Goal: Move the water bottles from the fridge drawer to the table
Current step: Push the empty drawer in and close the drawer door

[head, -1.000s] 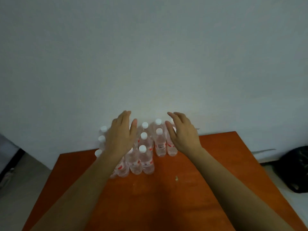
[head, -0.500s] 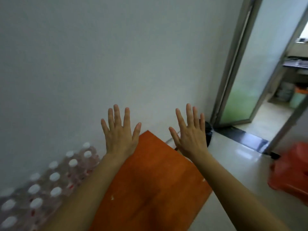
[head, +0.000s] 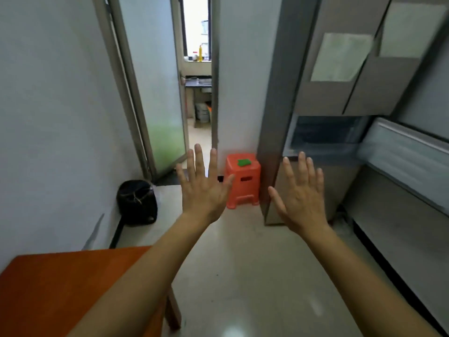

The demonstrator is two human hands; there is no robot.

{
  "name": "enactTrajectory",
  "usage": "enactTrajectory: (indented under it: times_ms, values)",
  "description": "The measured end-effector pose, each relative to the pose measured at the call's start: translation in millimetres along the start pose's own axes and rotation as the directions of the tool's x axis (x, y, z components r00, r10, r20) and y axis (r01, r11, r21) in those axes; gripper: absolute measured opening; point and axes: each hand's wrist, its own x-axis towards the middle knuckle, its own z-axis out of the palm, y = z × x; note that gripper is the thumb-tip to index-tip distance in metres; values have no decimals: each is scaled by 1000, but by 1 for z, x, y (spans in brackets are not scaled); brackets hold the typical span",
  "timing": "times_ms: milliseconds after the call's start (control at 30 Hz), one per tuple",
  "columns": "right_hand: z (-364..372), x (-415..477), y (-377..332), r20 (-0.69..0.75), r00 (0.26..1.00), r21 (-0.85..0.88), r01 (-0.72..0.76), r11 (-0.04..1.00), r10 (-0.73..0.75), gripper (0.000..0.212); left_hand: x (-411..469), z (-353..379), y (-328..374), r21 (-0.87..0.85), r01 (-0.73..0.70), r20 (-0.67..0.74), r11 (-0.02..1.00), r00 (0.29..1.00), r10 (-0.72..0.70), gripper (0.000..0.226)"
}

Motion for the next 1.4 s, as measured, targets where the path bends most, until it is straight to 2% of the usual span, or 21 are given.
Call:
enactTrajectory:
  times_ms: [200,367,467,600,800,1000,1200,1400]
  values:
    - [9,-28,138,-33,964,-51,-265,963,264,86,35,72,130,-33,-255,90,966,962,257,79]
    - [46,-8,235,26,932,-30,-360,932,361,83,73,148,208,1,-310,247,951,922,300,82]
    - [67,16,291,103,918,-42,-381,923,384,84,105,184,243,43,-320,313,946,904,291,86]
    - [82,59,350,128,920,-26,-369,929,369,84,146,214,282,64,-307,305,950,912,274,84]
    - [127,122,405,158,926,-11,-345,939,342,84,204,271,316,55,-293,305,954,915,264,77]
    - [213,176,453,253,906,-46,-340,939,341,84,268,363,346,17,-298,365,954,890,272,80]
    - [280,244,520,347,849,-93,-390,916,397,83,358,458,396,-73,-327,480,942,816,321,78]
    - [315,290,590,406,783,-87,-480,873,471,82,429,531,451,-122,-470,594,874,671,444,74]
